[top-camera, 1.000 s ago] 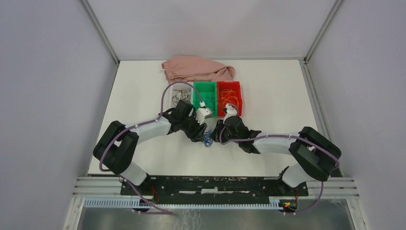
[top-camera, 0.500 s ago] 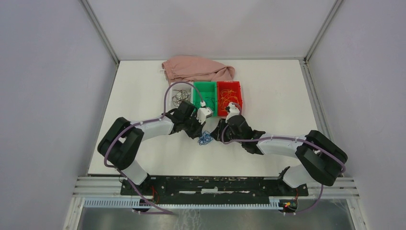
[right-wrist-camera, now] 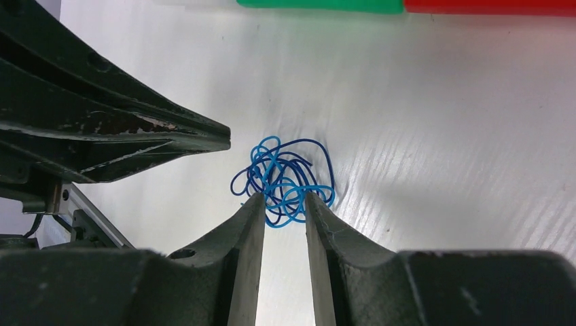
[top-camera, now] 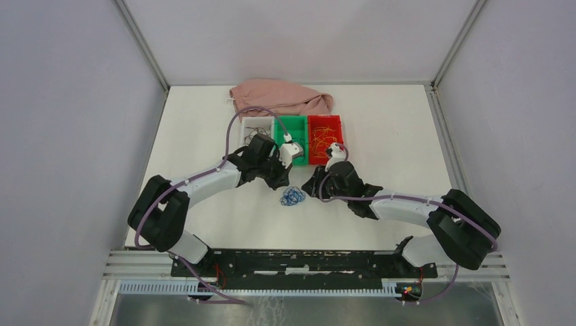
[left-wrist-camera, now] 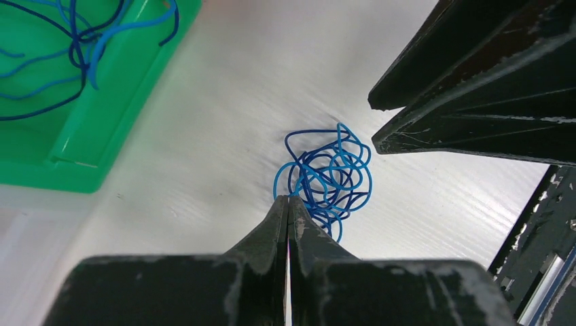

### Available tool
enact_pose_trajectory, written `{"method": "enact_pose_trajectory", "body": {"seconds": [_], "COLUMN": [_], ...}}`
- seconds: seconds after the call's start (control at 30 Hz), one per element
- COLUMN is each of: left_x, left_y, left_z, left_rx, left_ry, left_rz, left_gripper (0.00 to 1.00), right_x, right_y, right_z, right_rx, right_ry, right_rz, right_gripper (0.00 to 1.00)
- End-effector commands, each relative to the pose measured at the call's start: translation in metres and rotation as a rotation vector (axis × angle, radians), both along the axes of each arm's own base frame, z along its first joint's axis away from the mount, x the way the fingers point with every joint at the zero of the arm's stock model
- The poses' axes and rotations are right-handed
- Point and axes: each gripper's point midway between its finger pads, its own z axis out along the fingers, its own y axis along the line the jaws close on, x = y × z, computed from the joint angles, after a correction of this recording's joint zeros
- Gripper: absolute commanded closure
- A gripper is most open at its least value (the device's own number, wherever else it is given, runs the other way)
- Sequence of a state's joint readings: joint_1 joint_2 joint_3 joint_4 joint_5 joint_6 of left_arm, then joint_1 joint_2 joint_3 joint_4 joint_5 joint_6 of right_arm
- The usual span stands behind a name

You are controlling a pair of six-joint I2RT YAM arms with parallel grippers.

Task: Untangle the cables
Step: Untie the cable.

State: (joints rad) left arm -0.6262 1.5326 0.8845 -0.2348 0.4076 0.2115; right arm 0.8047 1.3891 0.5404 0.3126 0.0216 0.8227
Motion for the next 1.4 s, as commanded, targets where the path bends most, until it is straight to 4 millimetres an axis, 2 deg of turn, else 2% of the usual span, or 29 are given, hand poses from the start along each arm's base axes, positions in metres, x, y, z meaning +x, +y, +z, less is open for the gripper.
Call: {"method": "enact_pose_trajectory", "body": {"seconds": [0.0,0.13,0.2,0.33,0.57,0.77,0.93,1.23,1.37], "left_x": [0.001,0.000,0.000,0.010,0.008,0.000,-0.001,-0.009,-0.006], "left_y": [-0.007,-0.006,-0.003,0.005,-0.004,-0.008,-0.009,-0.020,-0.023], "left_z": [0.021,0.019,0.008,-0.016,-0.033,-0.037,-0.038,-0.008,-0.016], "left_rx": [-0.030,-0.023,0.001,0.072,0.066,0.045,0.042,-0.028,-0.023], "left_ry": [-0.036,-0.037,-0.034,-0.045,0.002,0.042,0.057,0.069,0.073], "left_rz": [-0.047,-0.058,-0.054,-0.028,-0.067,-0.105,-0.114,-0.167,-0.154], "left_gripper": [0.97,0.95,0.88,0.84,0.78,0.73,0.73,0.72,0.71], "right_x": [0.003,0.004,0.004,0.003,0.002,0.001,0.002,0.003,0.003], "right_y": [-0.001,-0.004,-0.006,-0.007,-0.009,-0.010,-0.009,-0.009,-0.008], "right_z": [0.012,0.015,0.016,0.019,0.019,0.016,0.015,0.010,0.010], "right_rx": [0.027,0.021,0.021,0.024,0.019,0.012,0.015,0.015,0.021], "right_ry": [-0.029,-0.035,-0.038,-0.041,-0.039,-0.032,-0.029,-0.015,-0.011], "right_rz": [0.007,0.001,-0.003,-0.003,-0.003,-0.003,-0.004,-0.001,0.000], "right_gripper": [0.65,0.60,0.57,0.54,0.53,0.53,0.54,0.57,0.57]}}
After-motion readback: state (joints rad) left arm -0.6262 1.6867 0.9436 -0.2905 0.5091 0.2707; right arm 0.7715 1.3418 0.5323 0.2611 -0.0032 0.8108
